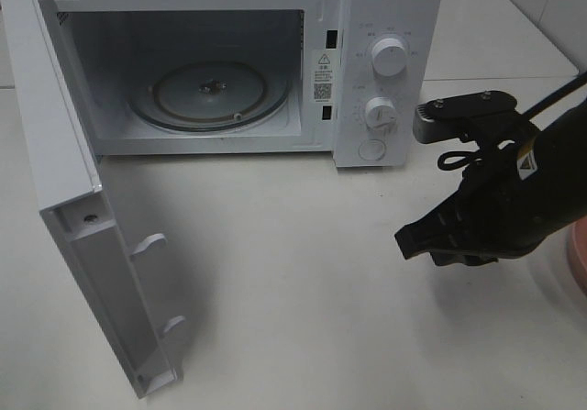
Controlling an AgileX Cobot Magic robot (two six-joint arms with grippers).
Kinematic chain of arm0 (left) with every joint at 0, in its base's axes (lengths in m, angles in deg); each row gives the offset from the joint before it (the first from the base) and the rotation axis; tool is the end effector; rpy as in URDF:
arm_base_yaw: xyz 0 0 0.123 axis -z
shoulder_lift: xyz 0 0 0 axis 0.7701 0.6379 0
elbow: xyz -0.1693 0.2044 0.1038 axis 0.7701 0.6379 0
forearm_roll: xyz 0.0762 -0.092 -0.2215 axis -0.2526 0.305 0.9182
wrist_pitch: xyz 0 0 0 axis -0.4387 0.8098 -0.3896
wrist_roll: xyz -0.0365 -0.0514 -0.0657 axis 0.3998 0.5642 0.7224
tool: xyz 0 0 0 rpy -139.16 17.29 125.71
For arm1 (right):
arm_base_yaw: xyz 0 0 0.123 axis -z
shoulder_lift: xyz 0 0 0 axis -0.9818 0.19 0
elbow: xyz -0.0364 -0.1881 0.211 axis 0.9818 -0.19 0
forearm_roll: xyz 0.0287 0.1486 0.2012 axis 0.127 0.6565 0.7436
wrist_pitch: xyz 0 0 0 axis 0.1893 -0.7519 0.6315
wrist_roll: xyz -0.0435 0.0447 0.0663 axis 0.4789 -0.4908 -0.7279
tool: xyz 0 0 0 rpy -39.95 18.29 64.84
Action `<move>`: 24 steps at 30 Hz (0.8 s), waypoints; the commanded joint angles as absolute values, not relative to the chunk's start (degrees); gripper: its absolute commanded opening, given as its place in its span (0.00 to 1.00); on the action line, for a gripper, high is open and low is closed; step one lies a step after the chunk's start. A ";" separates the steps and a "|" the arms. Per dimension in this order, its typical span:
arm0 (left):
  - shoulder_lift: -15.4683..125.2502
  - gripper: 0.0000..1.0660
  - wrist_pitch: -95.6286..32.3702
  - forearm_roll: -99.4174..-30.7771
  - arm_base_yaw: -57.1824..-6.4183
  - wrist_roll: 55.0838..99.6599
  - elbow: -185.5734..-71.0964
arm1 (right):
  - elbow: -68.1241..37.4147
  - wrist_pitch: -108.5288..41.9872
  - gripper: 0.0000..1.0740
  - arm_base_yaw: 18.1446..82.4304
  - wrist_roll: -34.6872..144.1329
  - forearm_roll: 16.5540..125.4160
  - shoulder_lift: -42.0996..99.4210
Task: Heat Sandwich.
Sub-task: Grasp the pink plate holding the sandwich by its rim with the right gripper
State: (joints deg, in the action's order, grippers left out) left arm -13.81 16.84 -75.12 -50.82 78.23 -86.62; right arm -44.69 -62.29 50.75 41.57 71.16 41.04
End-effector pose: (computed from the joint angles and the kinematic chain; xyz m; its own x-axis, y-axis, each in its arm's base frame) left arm -0.0045 -0.0063 0.2785 -0.4336 0.0069 -0.9011 0.0587 0.9981 -0.0206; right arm 0.2171 0.1172 0.1906 -0.8511 -0.2822 -0.4426 -0.3474 0.9350 0.0719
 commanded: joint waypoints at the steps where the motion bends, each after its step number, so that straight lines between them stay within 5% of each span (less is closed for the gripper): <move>1: -15.30 0.92 16.67 -74.89 -50.88 78.29 -86.39 | -44.63 -65.90 0.22 51.49 42.72 70.81 38.80; 8: -15.30 0.92 16.67 -74.89 -50.88 78.29 -86.39 | -43.09 -73.29 0.45 55.44 42.72 68.18 36.34; 15: -15.30 0.92 16.67 -74.89 -50.88 78.29 -86.39 | -42.68 -79.19 0.84 60.03 43.64 62.79 34.73; 24: -15.30 0.92 16.67 -74.89 -50.88 78.29 -86.39 | -42.68 -81.71 0.86 65.99 44.04 60.50 34.73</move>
